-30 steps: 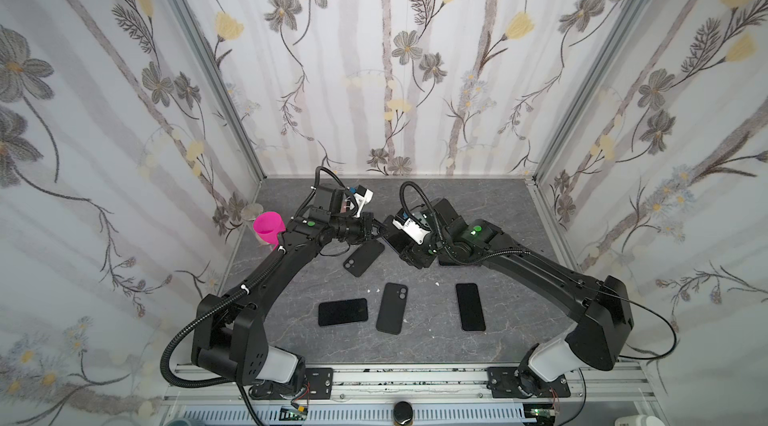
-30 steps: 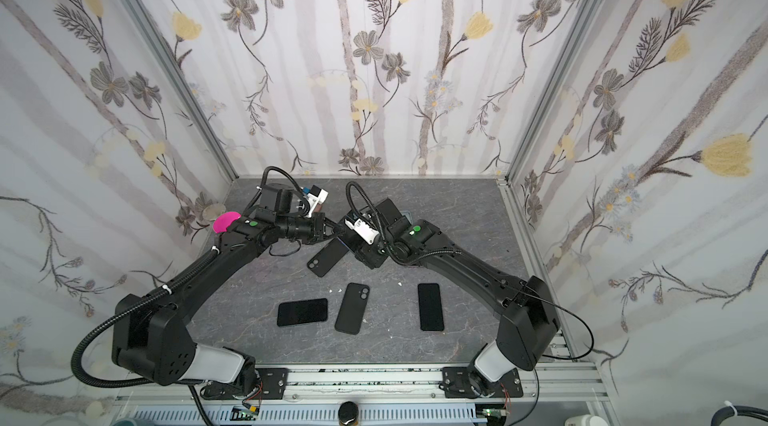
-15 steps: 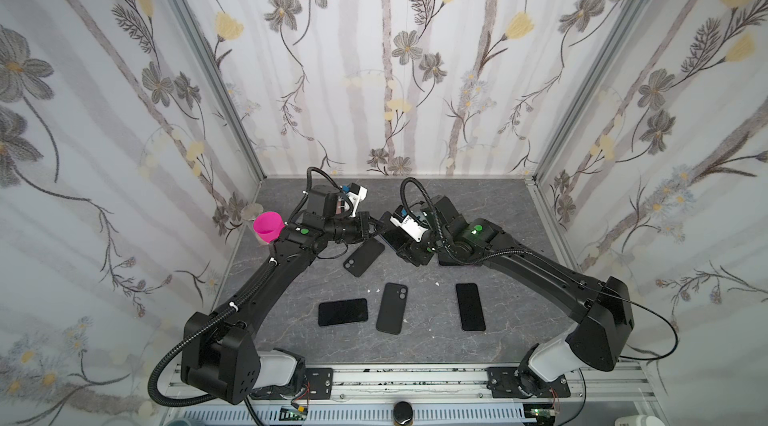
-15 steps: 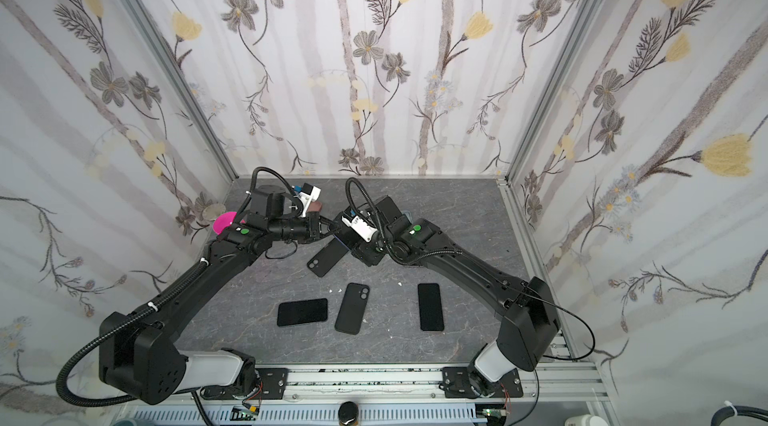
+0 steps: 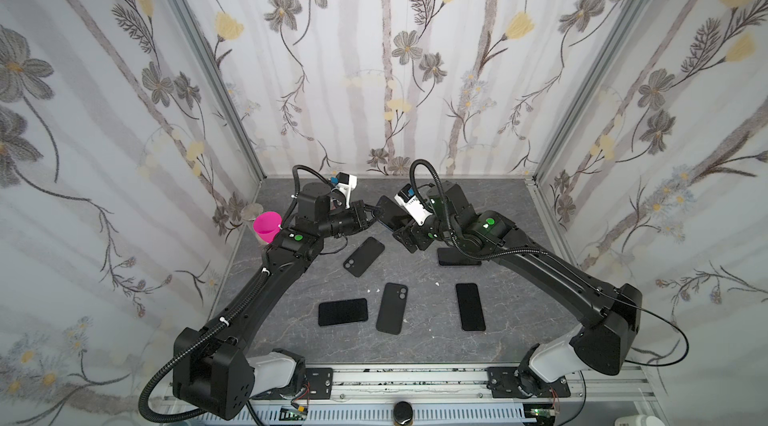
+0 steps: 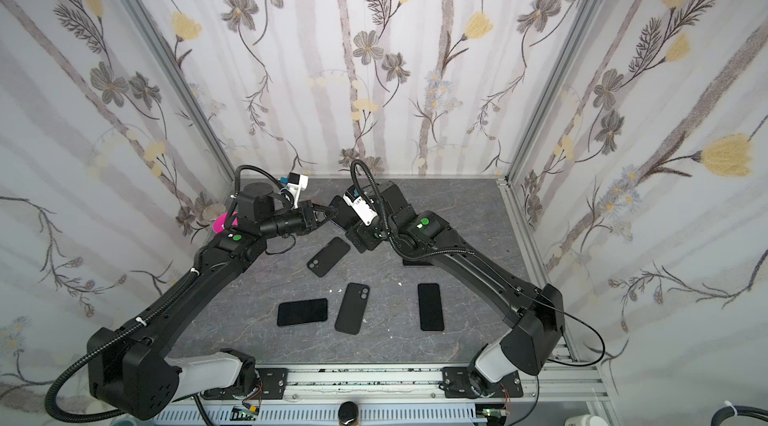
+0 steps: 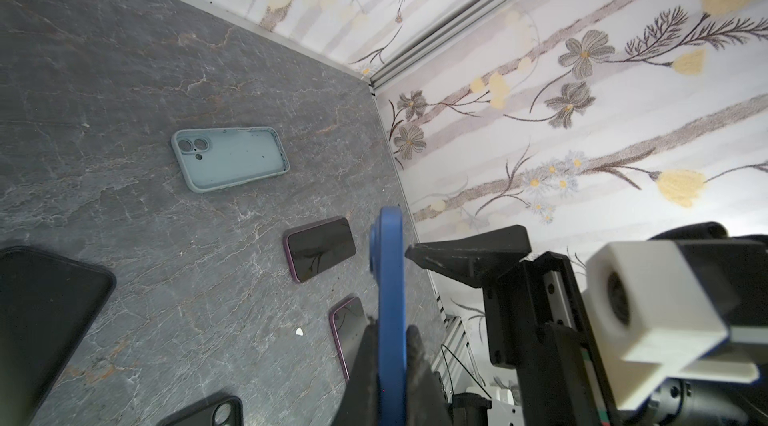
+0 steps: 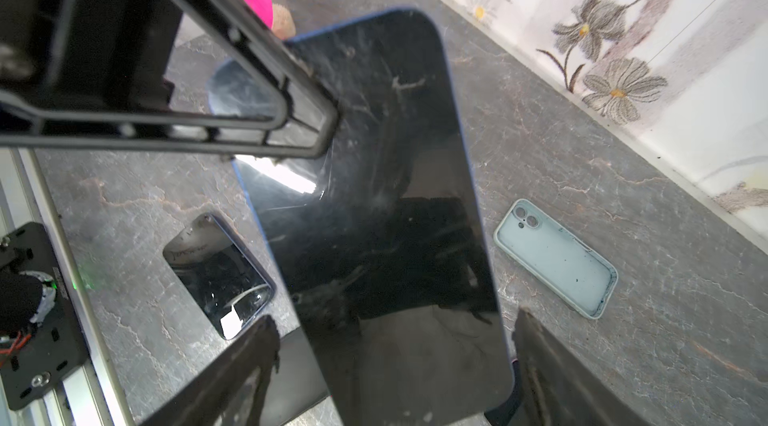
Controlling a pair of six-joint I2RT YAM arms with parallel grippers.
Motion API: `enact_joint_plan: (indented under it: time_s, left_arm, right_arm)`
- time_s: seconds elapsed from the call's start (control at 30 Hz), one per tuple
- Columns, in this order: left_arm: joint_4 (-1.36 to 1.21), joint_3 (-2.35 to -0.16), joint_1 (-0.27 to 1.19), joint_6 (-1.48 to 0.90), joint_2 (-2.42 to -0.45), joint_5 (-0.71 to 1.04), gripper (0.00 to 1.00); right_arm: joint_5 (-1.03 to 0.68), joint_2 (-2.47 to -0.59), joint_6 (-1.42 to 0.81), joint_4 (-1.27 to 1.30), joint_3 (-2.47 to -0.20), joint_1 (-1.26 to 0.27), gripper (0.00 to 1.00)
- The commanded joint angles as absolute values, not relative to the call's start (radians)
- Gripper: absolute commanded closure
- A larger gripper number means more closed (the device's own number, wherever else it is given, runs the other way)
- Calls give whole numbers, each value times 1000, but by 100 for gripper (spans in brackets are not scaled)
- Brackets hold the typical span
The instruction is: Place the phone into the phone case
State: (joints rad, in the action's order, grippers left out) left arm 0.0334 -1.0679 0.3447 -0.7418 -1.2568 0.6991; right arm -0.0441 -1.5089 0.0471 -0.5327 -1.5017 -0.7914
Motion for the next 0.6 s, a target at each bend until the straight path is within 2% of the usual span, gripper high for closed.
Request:
enact_joint_plan:
  time_s: [0.0,0.13,0.3,0.43,0.57]
  left_arm:
    - [-125,-1063,331,-823,-1224,670,100]
    - [-241,-1035,311,-893,-1188,640,100]
    - [-359,-1018,291,-963,-1153,598,100]
    - [-388,-1022,280,-969,-1102,543,100]
    - [-408,-1008,276,-969,-1032,500,100]
  right_arm:
    - [-2,-1473,-53,-474,-1526,-785,11]
    - [-13,-1395,-211,-357,-1498,-755,8]
    - [-117,-1254,-413,-117,-1369,-680,5]
    - [-188,-1147,-525,69,-1258,-631,11]
    - [-234,-1088,-568,139,-1213,-626,14]
